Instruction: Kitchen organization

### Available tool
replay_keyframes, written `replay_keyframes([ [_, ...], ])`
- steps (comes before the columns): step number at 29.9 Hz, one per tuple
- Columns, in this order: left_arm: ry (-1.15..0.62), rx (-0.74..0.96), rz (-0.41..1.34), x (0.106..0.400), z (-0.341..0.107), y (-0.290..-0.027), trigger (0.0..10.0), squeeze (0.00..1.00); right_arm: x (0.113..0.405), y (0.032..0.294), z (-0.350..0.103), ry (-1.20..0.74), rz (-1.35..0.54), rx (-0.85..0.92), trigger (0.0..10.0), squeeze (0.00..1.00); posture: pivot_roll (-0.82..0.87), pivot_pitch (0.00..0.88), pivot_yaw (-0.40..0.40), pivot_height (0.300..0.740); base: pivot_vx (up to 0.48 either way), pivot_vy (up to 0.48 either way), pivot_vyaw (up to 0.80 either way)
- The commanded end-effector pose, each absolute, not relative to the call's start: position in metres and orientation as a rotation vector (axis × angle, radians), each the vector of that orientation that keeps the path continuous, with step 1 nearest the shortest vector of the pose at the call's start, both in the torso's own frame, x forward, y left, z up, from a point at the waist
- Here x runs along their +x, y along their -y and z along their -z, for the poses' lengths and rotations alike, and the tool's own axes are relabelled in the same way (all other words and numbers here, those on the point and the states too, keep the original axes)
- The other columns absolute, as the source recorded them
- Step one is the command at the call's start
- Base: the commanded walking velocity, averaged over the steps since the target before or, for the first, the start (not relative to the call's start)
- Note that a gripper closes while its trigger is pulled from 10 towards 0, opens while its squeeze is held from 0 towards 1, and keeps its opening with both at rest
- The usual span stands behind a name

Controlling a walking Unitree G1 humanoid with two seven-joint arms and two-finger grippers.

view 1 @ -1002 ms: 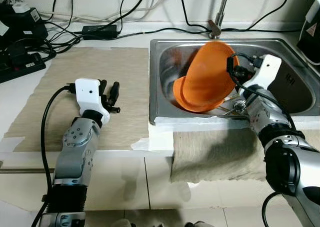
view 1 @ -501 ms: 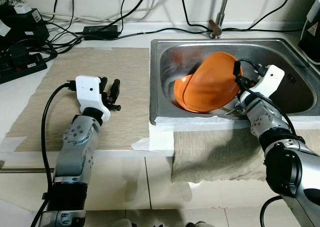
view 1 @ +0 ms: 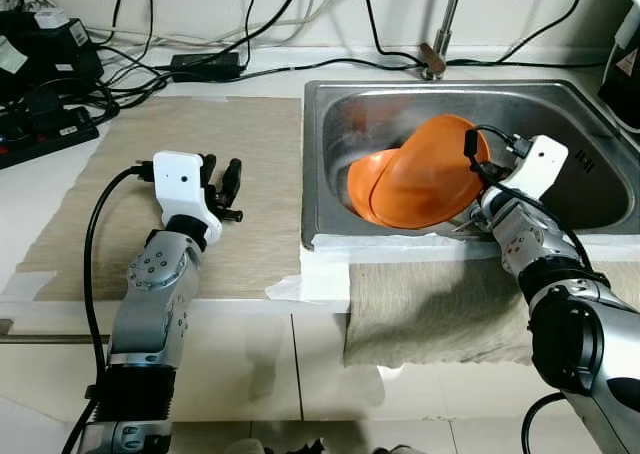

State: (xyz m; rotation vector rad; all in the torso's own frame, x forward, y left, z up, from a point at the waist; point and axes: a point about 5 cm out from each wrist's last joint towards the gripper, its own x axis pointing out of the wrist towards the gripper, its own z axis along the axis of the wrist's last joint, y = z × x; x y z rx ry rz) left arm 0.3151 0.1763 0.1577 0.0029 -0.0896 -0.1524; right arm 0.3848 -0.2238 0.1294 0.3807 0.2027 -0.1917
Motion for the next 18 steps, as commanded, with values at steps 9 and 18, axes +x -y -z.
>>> replay_keyframes([
  [9, 0.085, 0.017, 0.164, 0.317, -0.158, -0.175, 10.0, 0.00, 0.375, 0.222, -0.106, -0.300, 0.221, 0.377, 10.0, 1.00, 0.07, 0.000, 0.027, 0.740, 0.000, 0.000, 0.00],
  [18, 0.087, 0.018, 0.176, 0.318, -0.160, -0.173, 10.0, 0.00, 0.371, 0.221, -0.098, -0.338, 0.217, 0.371, 10.0, 1.00, 0.07, 0.000, 0.028, 0.740, 0.000, 0.000, 0.00],
])
